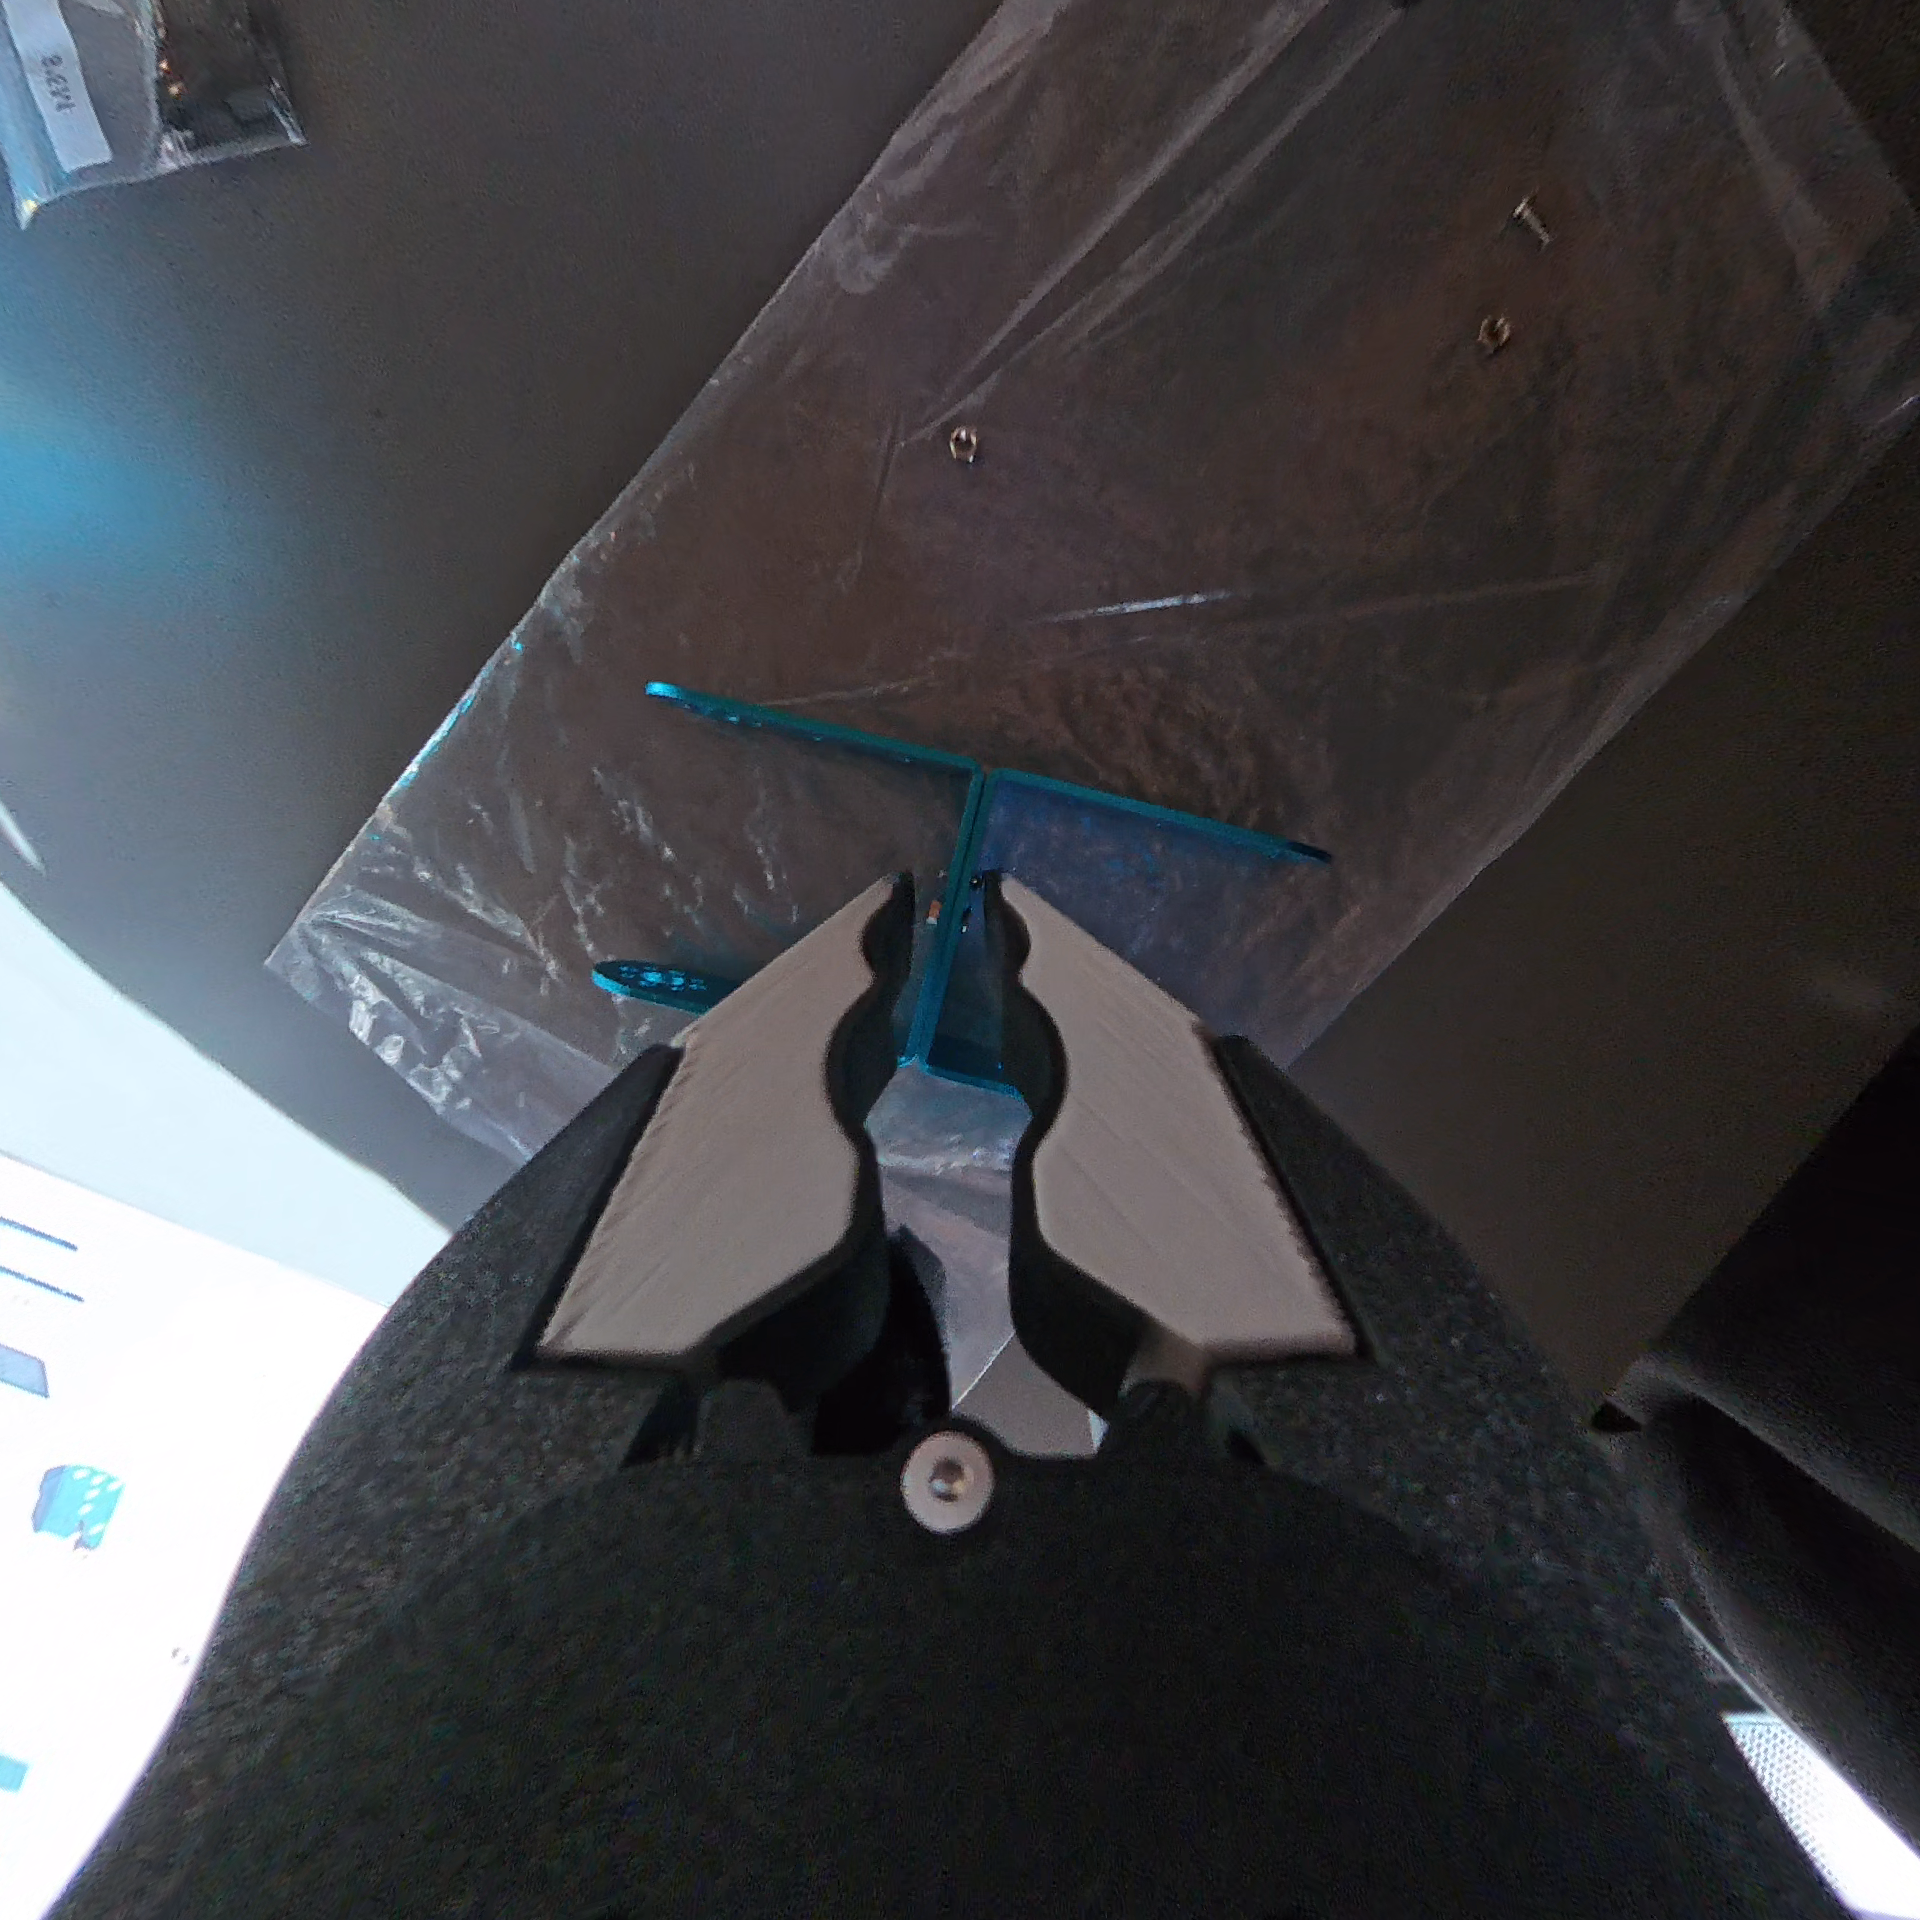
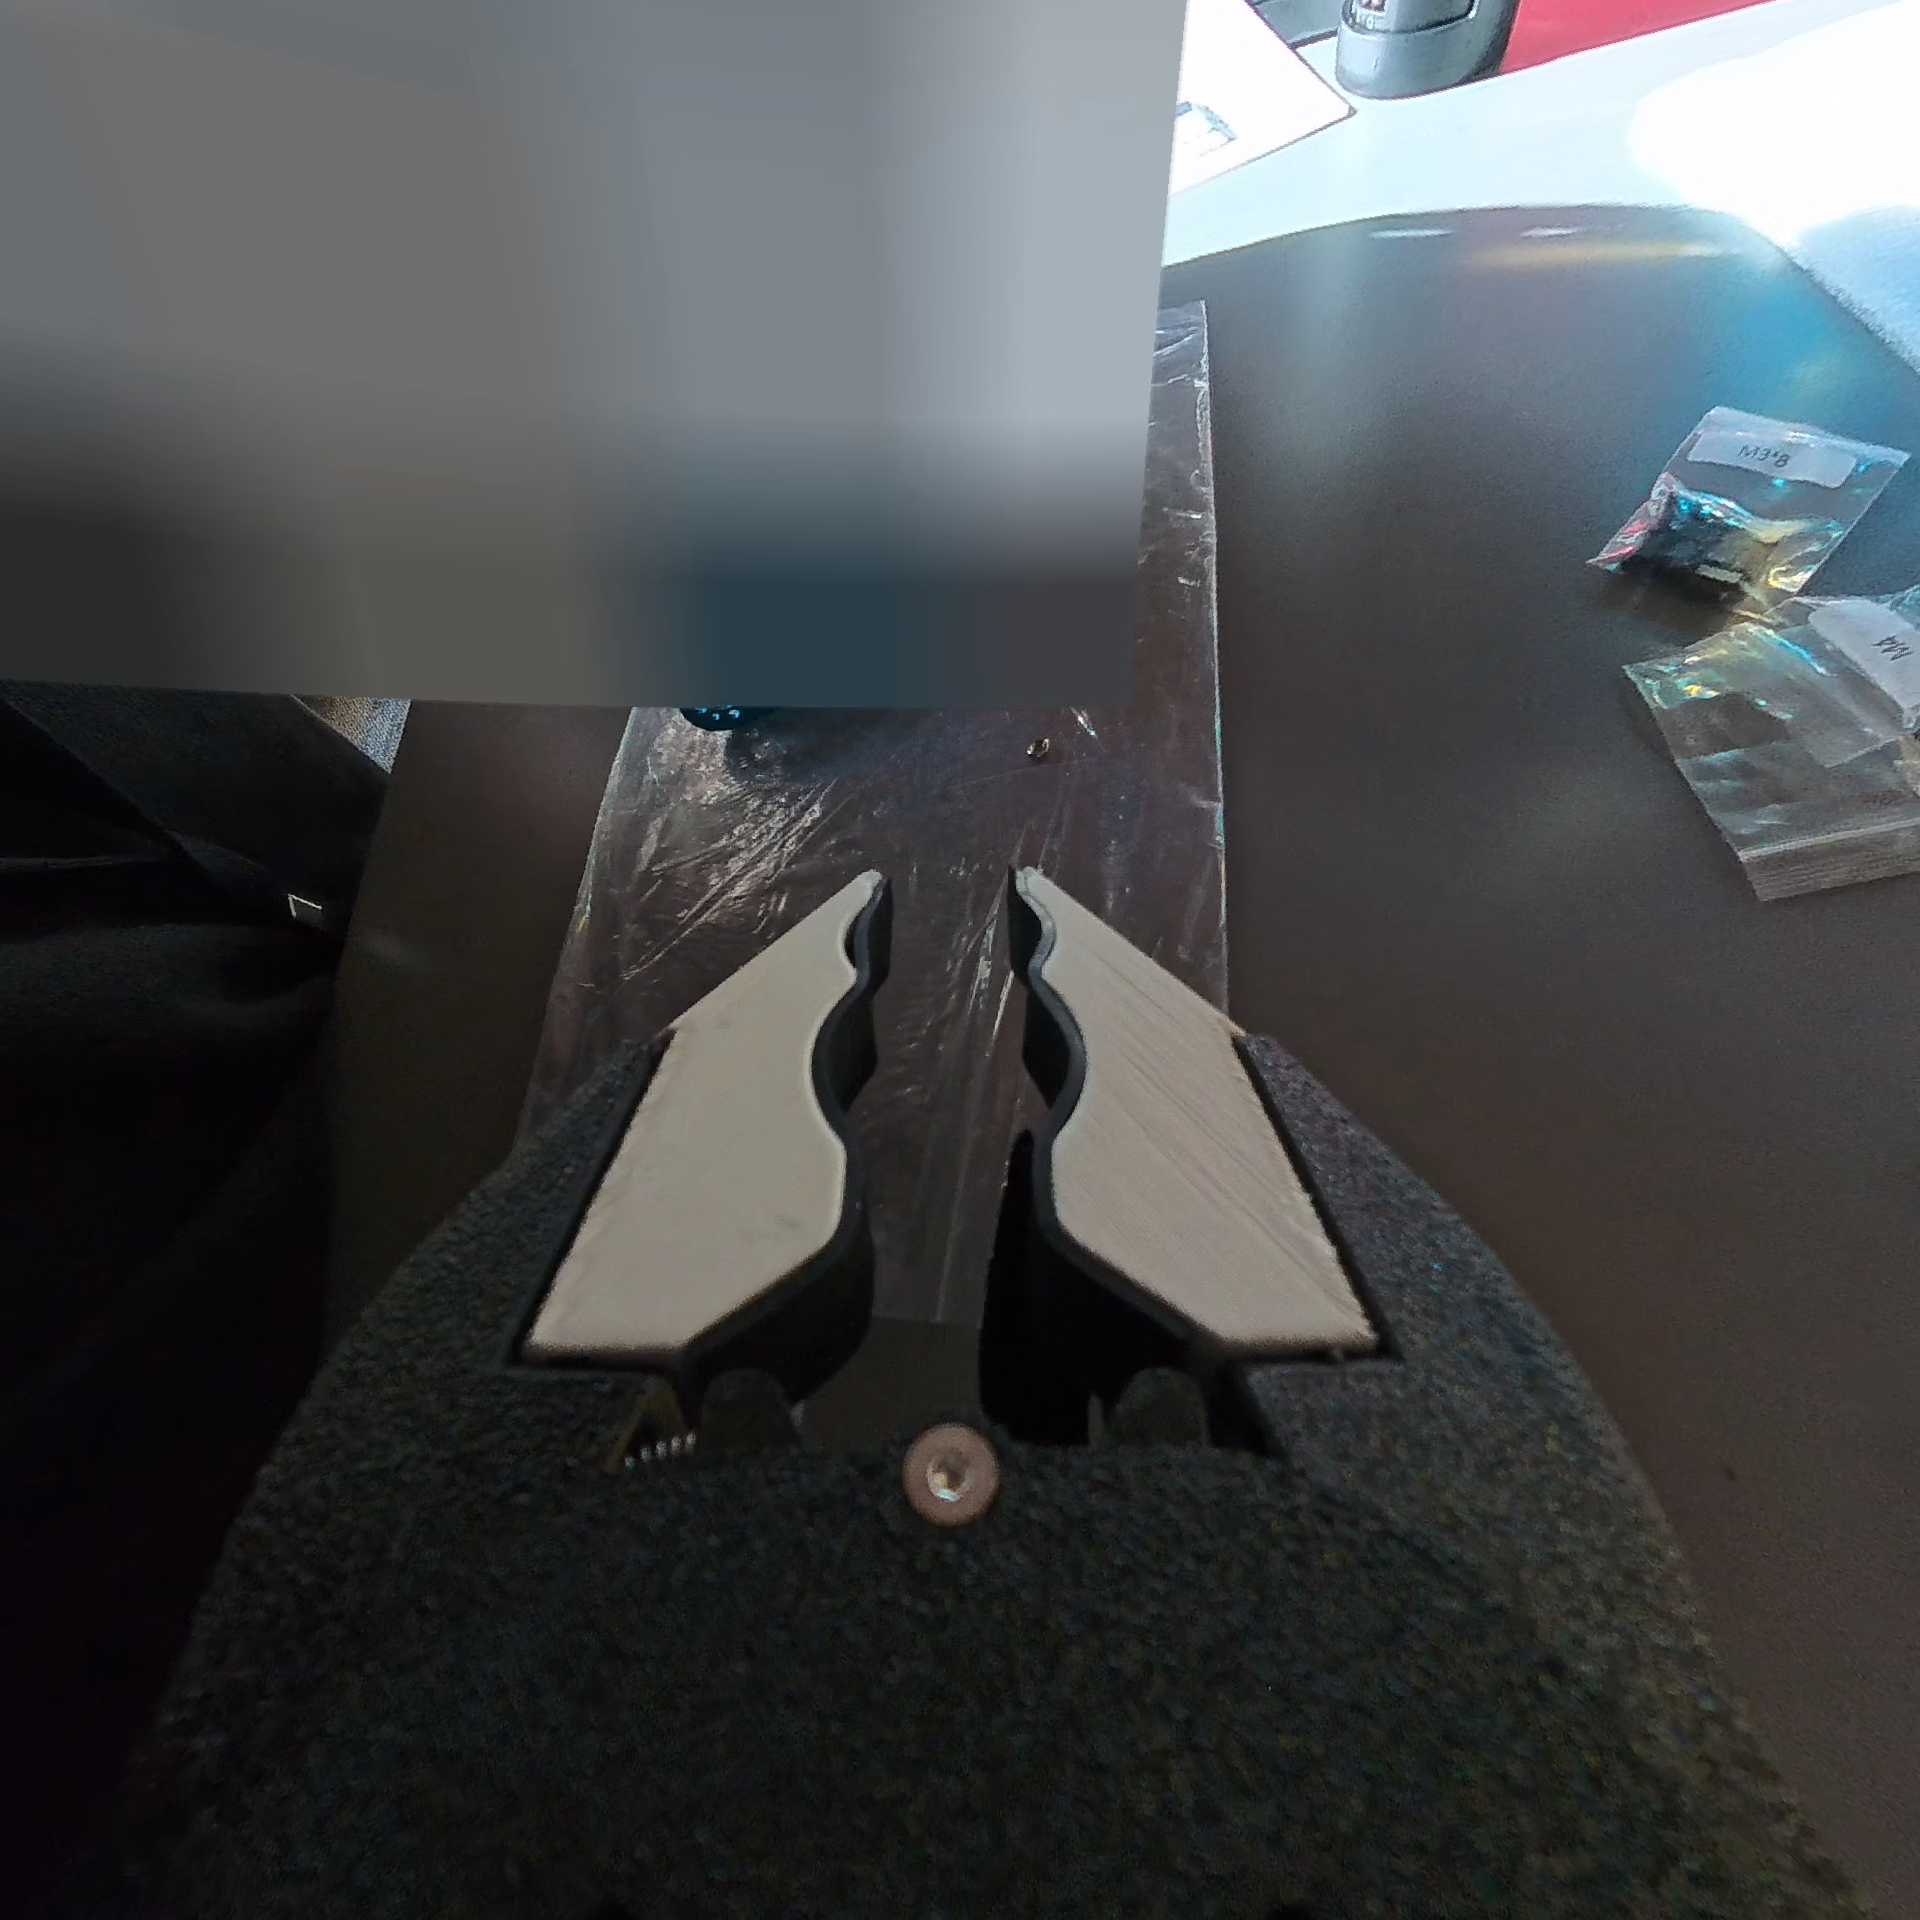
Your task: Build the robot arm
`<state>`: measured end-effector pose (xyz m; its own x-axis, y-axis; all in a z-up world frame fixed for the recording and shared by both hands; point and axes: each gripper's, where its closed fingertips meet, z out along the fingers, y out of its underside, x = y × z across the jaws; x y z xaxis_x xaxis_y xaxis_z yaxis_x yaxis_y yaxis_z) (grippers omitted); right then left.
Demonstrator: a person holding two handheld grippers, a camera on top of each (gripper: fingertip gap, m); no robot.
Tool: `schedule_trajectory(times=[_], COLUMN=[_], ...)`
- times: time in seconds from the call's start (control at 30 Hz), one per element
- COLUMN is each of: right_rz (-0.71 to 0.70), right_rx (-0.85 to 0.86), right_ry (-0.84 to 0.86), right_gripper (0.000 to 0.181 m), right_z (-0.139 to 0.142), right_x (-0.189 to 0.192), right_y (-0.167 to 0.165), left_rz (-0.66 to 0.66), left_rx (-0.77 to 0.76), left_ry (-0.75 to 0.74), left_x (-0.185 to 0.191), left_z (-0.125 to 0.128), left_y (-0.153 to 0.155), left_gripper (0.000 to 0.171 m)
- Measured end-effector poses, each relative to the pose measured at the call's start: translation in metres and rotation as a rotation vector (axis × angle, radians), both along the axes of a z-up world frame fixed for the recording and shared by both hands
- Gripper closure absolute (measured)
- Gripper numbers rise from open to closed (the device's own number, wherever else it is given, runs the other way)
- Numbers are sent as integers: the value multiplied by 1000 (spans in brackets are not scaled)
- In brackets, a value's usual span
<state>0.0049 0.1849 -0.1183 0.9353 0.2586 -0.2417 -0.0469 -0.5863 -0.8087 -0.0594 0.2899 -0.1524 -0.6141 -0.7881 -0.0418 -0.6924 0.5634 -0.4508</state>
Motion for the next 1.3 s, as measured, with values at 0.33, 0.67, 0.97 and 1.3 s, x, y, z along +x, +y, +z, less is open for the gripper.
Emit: schedule_trajectory(times=[0.33, 0.67, 0.97, 1.3], right_rz=[-1, 4, 7, 14], right_rx=[-1, -10, -24, -37], right_ry=[-2, -3, -5, -7], right_gripper=[160, 160, 160, 160], right_z=[0, -2, -6, -9], right_x=[0, 0, 0, -2], right_y=[0, 0, -1, -1], left_rz=[4, -16, -22, -51], left_rx=[-1, -35, -141, -153], left_ry=[-19, -18, -20, -33], left_x=[-4, -6, -6, -6], left_z=[-7, -8, -8, -8], left_y=[4, 7, 4, 2], left_gripper=[162, 156, 157, 164])
